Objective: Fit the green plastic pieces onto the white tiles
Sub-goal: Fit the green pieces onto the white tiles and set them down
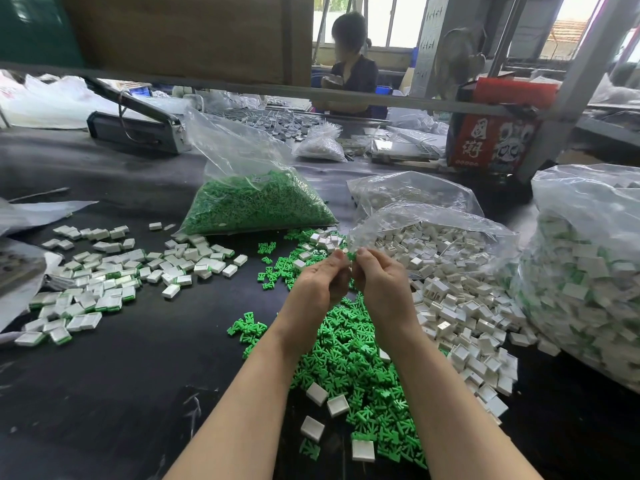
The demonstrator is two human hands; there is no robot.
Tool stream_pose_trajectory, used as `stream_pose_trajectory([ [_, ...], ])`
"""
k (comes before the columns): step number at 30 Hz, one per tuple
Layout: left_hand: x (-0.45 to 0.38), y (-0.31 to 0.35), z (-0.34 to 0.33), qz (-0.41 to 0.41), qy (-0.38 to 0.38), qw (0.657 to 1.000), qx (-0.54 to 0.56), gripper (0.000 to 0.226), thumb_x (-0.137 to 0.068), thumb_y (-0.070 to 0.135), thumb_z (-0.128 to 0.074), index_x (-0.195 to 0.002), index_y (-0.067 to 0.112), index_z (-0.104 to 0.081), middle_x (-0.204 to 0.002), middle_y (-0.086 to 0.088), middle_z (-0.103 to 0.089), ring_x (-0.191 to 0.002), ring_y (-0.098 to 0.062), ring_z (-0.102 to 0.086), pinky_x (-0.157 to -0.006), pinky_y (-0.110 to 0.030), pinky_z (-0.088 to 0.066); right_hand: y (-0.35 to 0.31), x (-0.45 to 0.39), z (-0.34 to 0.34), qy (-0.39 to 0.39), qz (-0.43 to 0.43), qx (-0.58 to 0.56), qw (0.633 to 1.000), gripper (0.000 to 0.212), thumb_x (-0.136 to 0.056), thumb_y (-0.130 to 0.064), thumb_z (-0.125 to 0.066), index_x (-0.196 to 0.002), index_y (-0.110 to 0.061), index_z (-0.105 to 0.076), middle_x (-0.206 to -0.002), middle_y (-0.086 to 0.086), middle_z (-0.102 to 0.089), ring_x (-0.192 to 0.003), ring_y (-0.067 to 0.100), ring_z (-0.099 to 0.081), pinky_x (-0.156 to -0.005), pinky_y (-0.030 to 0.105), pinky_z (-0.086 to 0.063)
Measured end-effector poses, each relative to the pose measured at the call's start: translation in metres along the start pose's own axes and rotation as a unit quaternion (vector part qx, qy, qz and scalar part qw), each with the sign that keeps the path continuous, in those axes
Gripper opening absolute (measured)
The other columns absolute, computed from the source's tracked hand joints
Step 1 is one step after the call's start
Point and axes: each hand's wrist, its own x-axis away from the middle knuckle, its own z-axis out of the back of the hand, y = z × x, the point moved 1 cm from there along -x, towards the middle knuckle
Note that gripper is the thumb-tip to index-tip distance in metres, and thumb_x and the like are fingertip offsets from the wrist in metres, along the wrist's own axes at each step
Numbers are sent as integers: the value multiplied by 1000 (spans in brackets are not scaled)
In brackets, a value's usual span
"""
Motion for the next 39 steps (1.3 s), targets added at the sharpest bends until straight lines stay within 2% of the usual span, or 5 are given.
stream_pose_trajectory([
  [10,-2,-2,-4,-28,3,1000,-10,41,-105,33,-36,-66,19,-39,-55,5,-28,-48,-9,-22,-43,-13,-28,2,0,0,3,7,14,1000,44,-101,-15,-44,-57,-16,-45,-51,-7,-41,-57,16,-37,-62,38,-33],
  [16,-2,-4,-4,-40,10,999,-19,40,-105,31,-36,-67,18,-42,-59,6,-34,-50,-6,-29,-47,-10,-32,4,-1,-1,22,39,43,998,38,-101,-15,-46,-68,4,-50,-59,5,-45,-62,20,-41,-62,38,-35],
  [23,-5,-8,-1,-42,20,999,-1,39,-105,32,-39,-68,21,-45,-62,8,-38,-55,-4,-35,-54,-10,-39,3,0,1,5,42,41,998,41,-101,-17,-47,-59,-16,-47,-49,-13,-38,-52,8,-34,-55,29,-31],
  [33,-4,-7,-4,-55,3,998,-2,42,-106,35,-35,-66,21,-39,-64,3,-33,-56,-7,-35,-56,-11,-40,5,1,-5,26,30,-17,999,40,-102,-17,-45,-63,-13,-51,-50,-10,-48,-50,7,-43,-49,21,-39],
  [39,-3,-5,-4,-53,4,999,13,43,-106,34,-35,-65,21,-39,-62,5,-34,-55,-6,-36,-56,-11,-41,5,1,-6,27,45,0,999,39,-102,-18,-46,-65,-7,-55,-56,-2,-51,-56,13,-46,-57,32,-42],
])
